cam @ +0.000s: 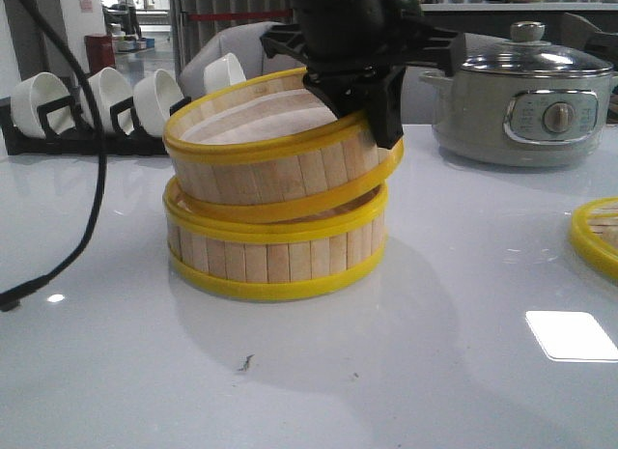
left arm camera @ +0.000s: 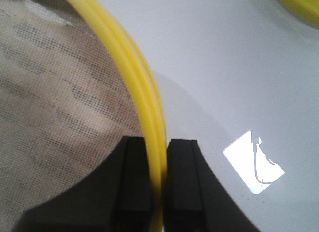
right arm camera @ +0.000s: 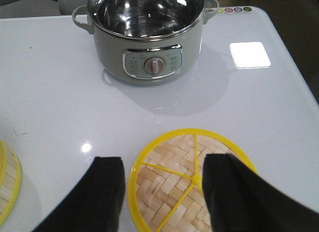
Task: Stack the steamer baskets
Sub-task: 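Lift the basket with the left gripper and carry it over the middle basket, then lower the basket onto the middle basket and open the left gripper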
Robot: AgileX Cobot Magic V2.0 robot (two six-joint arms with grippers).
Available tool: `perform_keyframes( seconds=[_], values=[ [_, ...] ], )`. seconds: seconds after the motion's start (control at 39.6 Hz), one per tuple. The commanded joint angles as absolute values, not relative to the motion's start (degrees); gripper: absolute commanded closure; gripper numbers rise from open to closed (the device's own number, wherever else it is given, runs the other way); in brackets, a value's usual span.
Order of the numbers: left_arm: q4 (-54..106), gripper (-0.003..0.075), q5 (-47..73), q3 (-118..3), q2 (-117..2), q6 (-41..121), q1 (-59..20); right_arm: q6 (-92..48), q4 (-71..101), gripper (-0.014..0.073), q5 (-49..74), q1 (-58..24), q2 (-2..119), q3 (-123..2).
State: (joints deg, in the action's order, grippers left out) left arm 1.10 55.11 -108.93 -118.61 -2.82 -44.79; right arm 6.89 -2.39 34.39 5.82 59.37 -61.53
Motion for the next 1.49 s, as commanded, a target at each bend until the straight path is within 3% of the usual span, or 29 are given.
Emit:
perform_keyframes(
  seconds=[0.0, 0.91, 1.06, 1.29, 1.46],
  values=[
    [0.9, 0.0636, 52.6, -111.0, -116.3, -3.1, -45.4, 6.9, -2.5, 0.0129, 30.1, 5.9, 58.7, -63.7],
    [-1.3, 0.0629, 53.4, -111.0, -117.8, -3.1, -45.6, 6.9, -2.5, 0.0129, 30.1, 5.9, 58.7, -63.7],
    [-3.2, 0.0561, 54.0, -111.4, -117.6, -3.1, -45.6, 6.9, -2.5, 0.0129, 30.1, 5.9, 58.7, -63.7],
    [-3.6, 0.0396, 56.7, -115.1, -117.5, -3.1, -45.6, 6.9, -2.1, 0.0129, 30.5, 5.9, 58.7, -63.7],
    [-3.6, 0.0380, 59.2, -118.6, -117.5, -3.1, -45.6, 6.9, -1.3, 0.0129, 30.5, 5.9, 58.7, -63.7]
  ],
)
